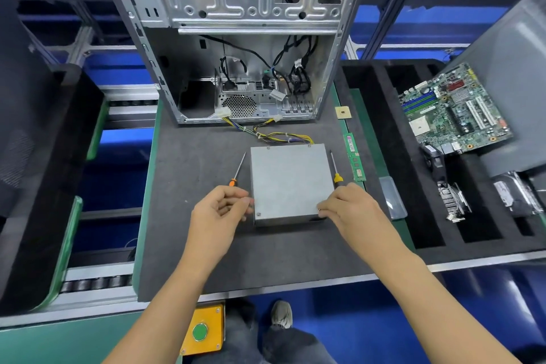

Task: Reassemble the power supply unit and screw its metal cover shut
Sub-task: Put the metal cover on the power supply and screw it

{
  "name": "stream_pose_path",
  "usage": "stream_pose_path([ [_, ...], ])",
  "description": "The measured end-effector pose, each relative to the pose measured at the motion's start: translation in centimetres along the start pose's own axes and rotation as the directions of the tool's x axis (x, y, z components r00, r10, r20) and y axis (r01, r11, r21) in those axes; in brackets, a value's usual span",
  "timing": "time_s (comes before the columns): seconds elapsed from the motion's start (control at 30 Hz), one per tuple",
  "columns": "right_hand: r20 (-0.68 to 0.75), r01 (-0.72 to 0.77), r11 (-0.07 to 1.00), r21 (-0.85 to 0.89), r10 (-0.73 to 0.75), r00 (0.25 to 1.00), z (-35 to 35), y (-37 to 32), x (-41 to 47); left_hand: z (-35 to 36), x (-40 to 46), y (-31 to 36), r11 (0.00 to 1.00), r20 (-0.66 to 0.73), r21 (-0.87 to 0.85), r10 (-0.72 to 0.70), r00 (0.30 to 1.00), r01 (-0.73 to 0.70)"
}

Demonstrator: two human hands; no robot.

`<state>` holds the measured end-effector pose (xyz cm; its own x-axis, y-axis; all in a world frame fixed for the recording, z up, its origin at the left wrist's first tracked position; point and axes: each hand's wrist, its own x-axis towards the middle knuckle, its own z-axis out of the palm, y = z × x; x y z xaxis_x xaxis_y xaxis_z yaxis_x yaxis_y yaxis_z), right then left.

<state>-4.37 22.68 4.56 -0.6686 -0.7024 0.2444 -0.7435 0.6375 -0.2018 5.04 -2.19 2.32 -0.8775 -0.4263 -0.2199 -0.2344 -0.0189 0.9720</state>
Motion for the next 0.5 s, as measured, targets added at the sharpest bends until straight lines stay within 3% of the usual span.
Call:
stream_pose_path([
  [0.23, 0.116, -0.272, 0.931, 0.244, 0.251, 0.961, -0.36, -0.30, -0.15, -0.22, 0.04, -0.26, 1.000, 0.009, 0.008, 0.006, 1.000, -0.006],
  [0.37, 0.161, -0.268, 0.933, 0.240, 0.234, 0.959, -0.40, -0.39, -0.16, -0.27, -0.04, -0.45, 1.000, 0.003, 0.014, 0.002, 1.000, -0.002],
  [0.43, 0.134, -0.303, 0.918, 0.255, 0.277, 0.952, -0.43, -0.31, -0.21, -0.30, -0.11, -0.51, 1.000, -0.003, 0.024, -0.003, 1.000, 0.003],
  [0.5, 0.016, -0.424, 0.858, 0.291, 0.439, 0.898, -0.38, 0.55, -0.46, -0.37, -0.16, -0.57, 1.000, -0.014, 0.030, -0.006, 1.000, 0.007],
])
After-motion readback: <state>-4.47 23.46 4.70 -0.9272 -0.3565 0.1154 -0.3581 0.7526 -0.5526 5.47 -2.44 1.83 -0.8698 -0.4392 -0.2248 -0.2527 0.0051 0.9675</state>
